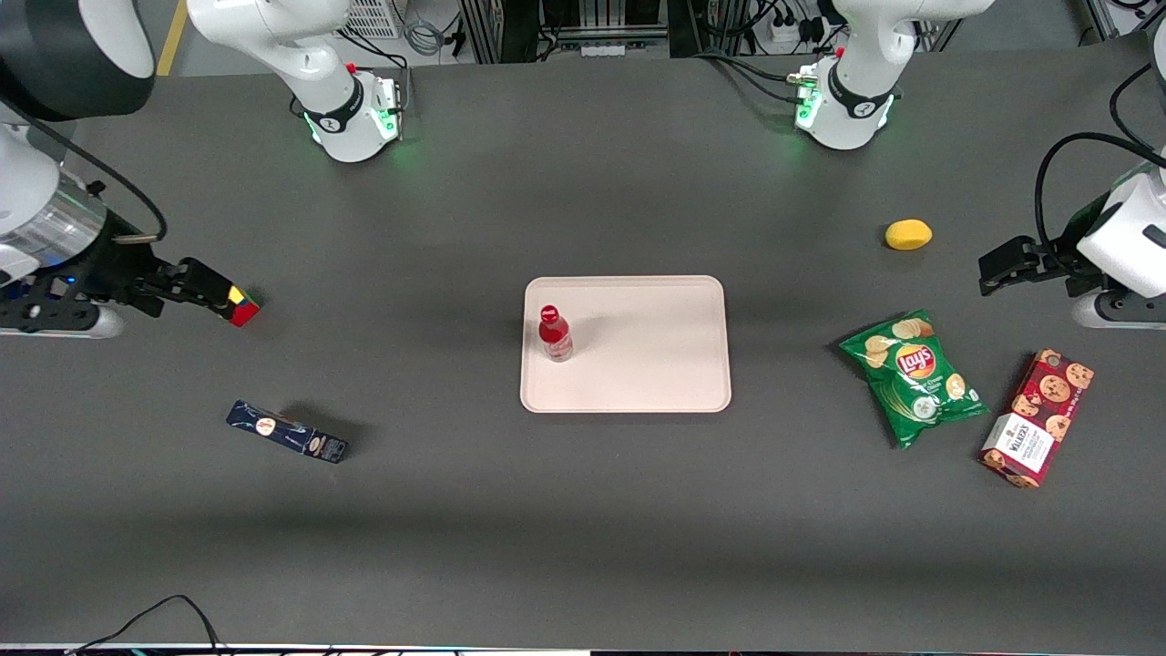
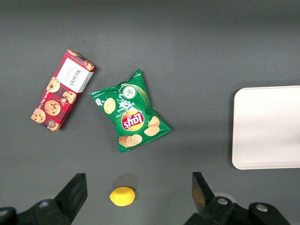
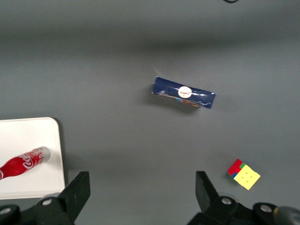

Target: Place coke bottle on tray

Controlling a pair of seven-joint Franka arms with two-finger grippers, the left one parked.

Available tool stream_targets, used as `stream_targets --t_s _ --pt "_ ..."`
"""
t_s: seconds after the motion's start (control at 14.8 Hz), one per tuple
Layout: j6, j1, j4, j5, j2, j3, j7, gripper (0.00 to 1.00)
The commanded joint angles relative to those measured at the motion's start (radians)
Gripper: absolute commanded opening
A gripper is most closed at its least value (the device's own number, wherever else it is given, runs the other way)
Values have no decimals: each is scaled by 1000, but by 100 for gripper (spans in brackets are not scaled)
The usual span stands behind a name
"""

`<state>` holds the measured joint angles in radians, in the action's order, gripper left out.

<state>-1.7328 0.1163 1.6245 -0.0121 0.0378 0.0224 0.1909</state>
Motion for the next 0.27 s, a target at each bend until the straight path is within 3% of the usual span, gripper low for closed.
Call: stream_targets --t_s 0.0,0.2 --pt "-1 -4 -1 24 -6 -9 -4 100" --pt "1 -3 -2 24 -3 -9 -4 100"
